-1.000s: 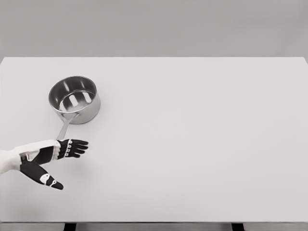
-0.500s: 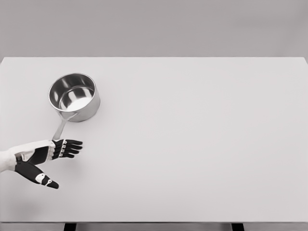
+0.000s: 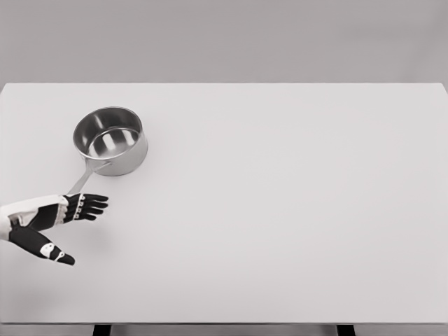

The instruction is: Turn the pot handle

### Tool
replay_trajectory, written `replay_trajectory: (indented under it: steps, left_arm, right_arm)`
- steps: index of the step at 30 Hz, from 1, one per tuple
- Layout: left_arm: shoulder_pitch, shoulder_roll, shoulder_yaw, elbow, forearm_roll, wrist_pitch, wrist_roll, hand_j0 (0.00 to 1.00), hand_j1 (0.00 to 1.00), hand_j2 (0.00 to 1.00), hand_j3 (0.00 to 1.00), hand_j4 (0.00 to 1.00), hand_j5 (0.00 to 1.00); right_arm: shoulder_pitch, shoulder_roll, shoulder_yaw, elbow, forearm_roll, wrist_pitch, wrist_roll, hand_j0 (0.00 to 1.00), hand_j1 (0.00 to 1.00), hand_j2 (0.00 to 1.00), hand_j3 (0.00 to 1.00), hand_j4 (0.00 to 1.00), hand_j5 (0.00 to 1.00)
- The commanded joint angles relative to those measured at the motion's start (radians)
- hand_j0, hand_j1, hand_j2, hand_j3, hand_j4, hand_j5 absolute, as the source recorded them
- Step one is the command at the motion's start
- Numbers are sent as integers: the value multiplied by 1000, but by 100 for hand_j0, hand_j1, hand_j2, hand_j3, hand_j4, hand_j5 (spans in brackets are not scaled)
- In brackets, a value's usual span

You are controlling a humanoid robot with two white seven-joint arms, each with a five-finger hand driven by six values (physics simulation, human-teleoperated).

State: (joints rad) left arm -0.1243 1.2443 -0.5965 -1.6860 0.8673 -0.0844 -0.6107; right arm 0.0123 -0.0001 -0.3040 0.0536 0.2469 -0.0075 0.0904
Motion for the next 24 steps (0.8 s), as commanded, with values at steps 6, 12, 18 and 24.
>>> replay_trajectory:
  steps: [6, 12, 18, 24]
  left_arm:
    - [0, 12, 9, 16, 4, 0, 0, 100, 100, 100, 100, 100, 100]
    - [2, 26, 9, 16, 4, -1, 0, 100, 100, 100, 100, 100, 100]
    - [0, 35, 21, 14, 3, -1, 0, 100, 100, 100, 100, 100, 100]
    - [-2, 41, 34, 14, -8, -3, 0, 100, 100, 100, 100, 100, 100]
  right_arm:
    - [0, 0, -1, 0, 0, 0, 0, 100, 100, 100, 100, 100, 100]
    - [0, 0, 0, 0, 0, 1, 0, 100, 100, 100, 100, 100, 100]
    - [0, 0, 0, 0, 0, 1, 0, 100, 100, 100, 100, 100, 100]
    - [0, 0, 0, 0, 0, 0, 0, 100, 100, 100, 100, 100, 100]
